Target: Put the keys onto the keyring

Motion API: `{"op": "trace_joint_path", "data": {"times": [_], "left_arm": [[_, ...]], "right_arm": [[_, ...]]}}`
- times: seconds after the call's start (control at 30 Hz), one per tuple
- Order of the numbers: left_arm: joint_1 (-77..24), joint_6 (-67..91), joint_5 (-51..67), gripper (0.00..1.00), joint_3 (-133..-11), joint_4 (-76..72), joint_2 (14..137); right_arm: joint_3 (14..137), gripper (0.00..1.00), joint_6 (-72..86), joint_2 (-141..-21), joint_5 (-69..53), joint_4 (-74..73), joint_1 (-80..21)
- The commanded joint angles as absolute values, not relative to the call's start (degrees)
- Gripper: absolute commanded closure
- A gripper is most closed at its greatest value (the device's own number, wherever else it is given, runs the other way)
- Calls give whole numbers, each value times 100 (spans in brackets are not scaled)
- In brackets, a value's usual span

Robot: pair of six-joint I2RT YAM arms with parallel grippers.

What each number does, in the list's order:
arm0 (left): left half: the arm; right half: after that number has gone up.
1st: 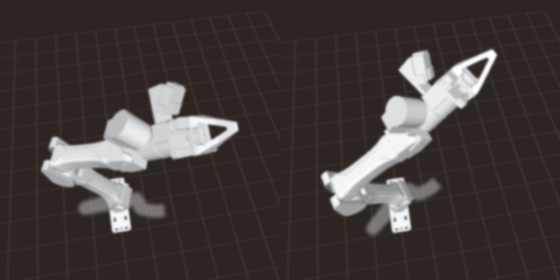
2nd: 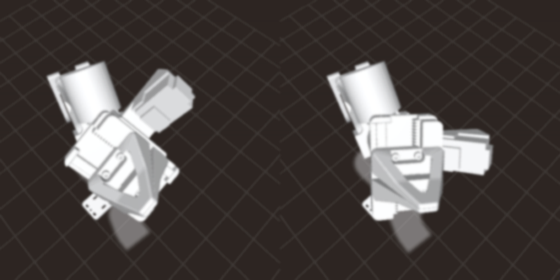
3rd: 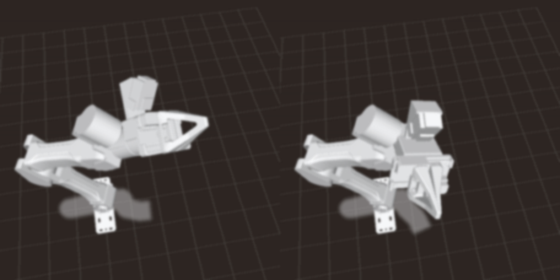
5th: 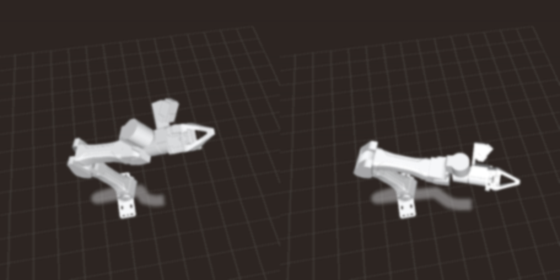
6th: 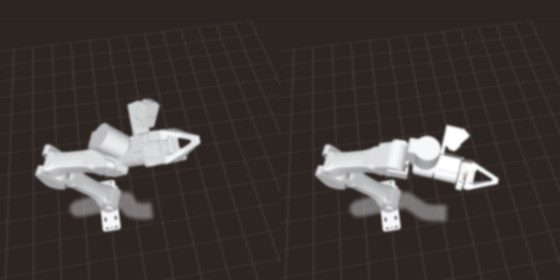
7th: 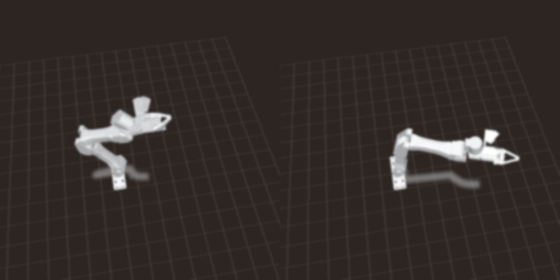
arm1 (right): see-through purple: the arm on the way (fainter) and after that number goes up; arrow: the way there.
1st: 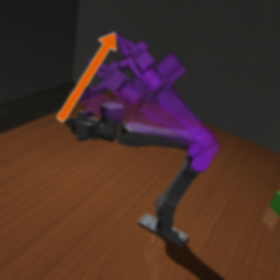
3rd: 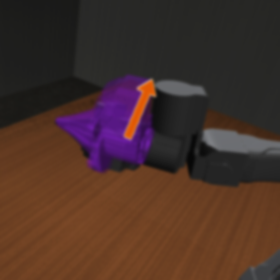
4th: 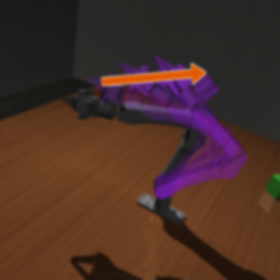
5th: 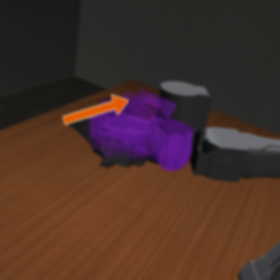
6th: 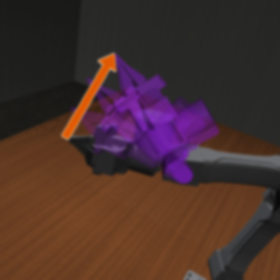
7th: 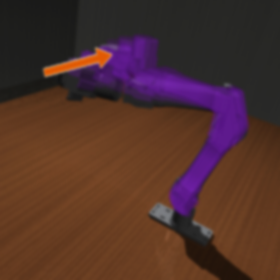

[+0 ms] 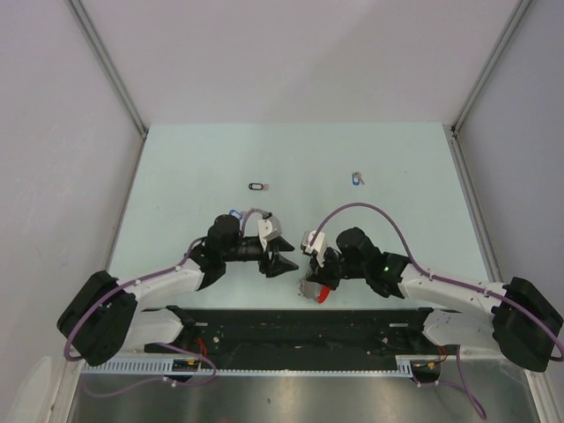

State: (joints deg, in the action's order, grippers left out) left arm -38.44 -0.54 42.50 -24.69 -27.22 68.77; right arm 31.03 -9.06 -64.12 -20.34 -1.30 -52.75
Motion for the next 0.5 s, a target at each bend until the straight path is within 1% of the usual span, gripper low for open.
{"op": "trace_joint_path", "data": {"times": [0.0, 0.1, 0.13, 0.17, 0.23, 0.3, 0.4, 0.43, 0.47], "left_arm": [[-3998, -579, 4430, 37, -2496, -2831, 6952], [-4121, -896, 4421, 38, -2487, -2646, 6970], [-4139, -975, 4517, 42, -2496, -2619, 7005], [-4157, -1010, 4561, 43, -2496, -2593, 7031], [-4166, -1063, 4666, 48, -2549, -2532, 7136], [-4192, -1063, 4833, 49, -2627, -2531, 7242], [-4219, -1098, 4922, 55, -2724, -2461, 7435], [-4227, -1125, 4931, 59, -2742, -2452, 7470], [-4228, -1142, 4965, 60, -2760, -2426, 7540]], "right_arm": [[3094, 100, -984, -6434, -2127, 351, -5274], [3094, 100, -1011, -6434, -2101, 343, -5247], [3094, 100, -1019, -6425, -2101, 343, -5247], [3094, 100, -1028, -6442, -2101, 334, -5256], [3094, 100, -1046, -6451, -2092, 325, -5247], [3085, 100, -1046, -6442, -2109, 325, -5247], [3094, 100, -1063, -6442, -2109, 325, -5238], [3094, 100, -1055, -6442, -2109, 325, -5238], [3094, 100, -1063, -6434, -2109, 325, -5238]]}}
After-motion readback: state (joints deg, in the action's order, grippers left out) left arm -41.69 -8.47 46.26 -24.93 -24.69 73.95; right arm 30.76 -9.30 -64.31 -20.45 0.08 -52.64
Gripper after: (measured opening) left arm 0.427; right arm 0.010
